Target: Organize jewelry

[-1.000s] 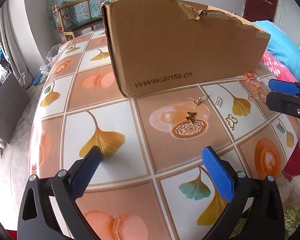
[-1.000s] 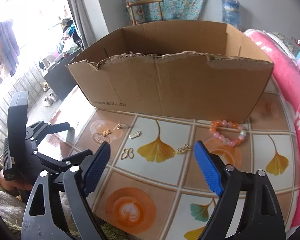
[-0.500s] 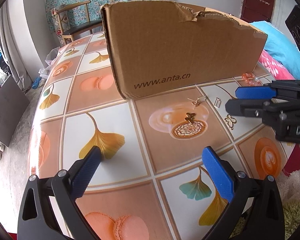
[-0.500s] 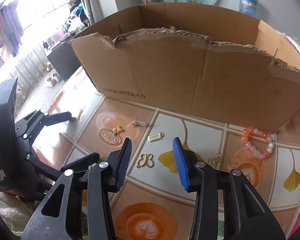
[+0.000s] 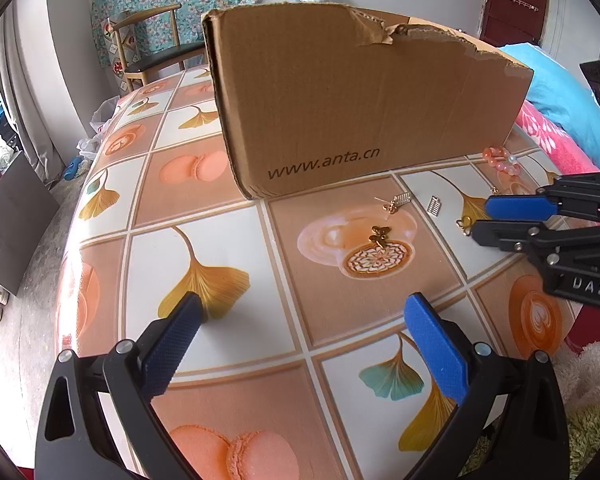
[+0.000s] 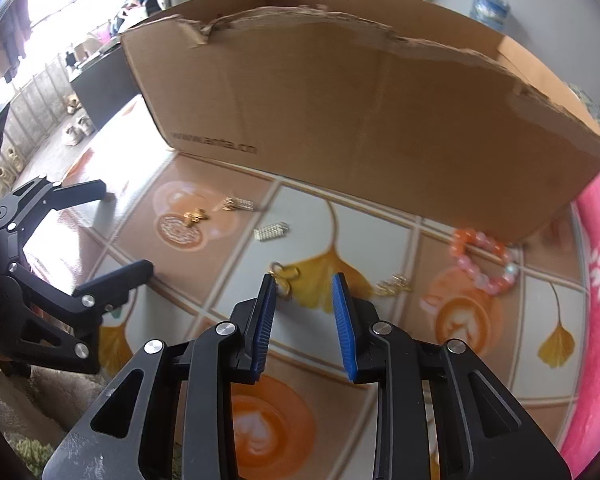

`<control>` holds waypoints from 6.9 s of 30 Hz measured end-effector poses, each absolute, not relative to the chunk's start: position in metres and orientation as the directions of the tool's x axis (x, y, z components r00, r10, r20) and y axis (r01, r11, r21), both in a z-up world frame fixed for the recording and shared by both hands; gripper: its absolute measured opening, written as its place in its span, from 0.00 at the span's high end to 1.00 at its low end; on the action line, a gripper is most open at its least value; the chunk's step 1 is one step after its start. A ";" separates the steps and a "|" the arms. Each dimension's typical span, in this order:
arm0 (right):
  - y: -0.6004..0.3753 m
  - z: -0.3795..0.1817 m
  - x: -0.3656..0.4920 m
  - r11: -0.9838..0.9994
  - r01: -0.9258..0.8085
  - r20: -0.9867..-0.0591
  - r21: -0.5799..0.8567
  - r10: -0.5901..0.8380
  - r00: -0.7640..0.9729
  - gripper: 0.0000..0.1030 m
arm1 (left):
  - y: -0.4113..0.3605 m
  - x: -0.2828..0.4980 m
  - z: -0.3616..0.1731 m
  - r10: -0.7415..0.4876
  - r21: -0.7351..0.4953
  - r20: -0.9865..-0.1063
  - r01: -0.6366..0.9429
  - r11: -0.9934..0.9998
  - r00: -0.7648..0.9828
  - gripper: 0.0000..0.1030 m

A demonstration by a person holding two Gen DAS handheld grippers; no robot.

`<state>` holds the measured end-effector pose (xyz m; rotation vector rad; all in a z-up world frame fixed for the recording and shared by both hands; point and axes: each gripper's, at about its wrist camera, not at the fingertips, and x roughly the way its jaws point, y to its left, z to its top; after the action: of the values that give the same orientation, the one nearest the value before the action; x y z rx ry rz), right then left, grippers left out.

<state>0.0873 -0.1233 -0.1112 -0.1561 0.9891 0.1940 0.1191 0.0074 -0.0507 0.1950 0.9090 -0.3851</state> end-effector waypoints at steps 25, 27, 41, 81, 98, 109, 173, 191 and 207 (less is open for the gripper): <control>-0.064 -0.099 0.109 0.874 -0.465 -0.790 0.141 0.383 0.479 0.97 | 0.020 0.110 -0.052 -0.209 0.007 -0.796 0.354 0.935 0.569 0.04; -0.054 -0.104 0.111 0.865 -0.489 -0.795 0.114 0.375 0.477 0.98 | 0.026 0.107 -0.052 -0.194 0.013 -0.798 0.338 0.941 0.570 0.04; -0.099 -0.095 0.082 0.898 -0.427 -0.823 0.109 0.322 0.467 0.97 | 0.037 0.104 -0.053 -0.195 0.001 -0.793 0.321 0.947 0.578 0.04; -0.117 -0.092 0.106 0.911 -0.412 -0.776 0.003 0.263 0.574 0.85 | 0.038 0.103 -0.054 -0.182 0.002 -0.792 0.301 0.954 0.583 0.04; -0.094 -0.089 0.093 0.842 -0.516 -0.805 0.159 0.413 0.427 0.93 | 0.044 0.077 -0.043 -0.219 0.023 -0.761 0.364 0.931 0.610 0.10; -0.123 -0.094 0.120 0.875 -0.480 -0.785 0.062 0.340 0.518 0.90 | 0.032 0.077 -0.033 -0.301 -0.020 -0.715 0.411 0.911 0.631 0.24; -0.151 -0.085 0.101 0.921 -0.355 -0.806 0.162 0.331 0.490 0.81 | 0.014 0.108 -0.046 -0.226 0.004 -0.781 0.367 0.930 0.582 0.96; -0.106 -0.091 0.106 0.896 -0.444 -0.806 -0.002 0.261 0.531 0.85 | 0.042 0.105 -0.048 -0.258 -0.077 -0.767 0.314 0.946 0.587 0.96; -0.103 -0.093 0.112 0.898 -0.439 -0.829 0.029 0.267 0.491 0.85 | 0.045 0.106 -0.049 -0.272 -0.090 -0.762 0.321 0.943 0.588 0.96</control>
<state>0.1120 -0.1031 -0.0926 -0.1962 0.9669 0.4319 0.1056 0.0453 -0.0494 0.0594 0.8771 -0.3458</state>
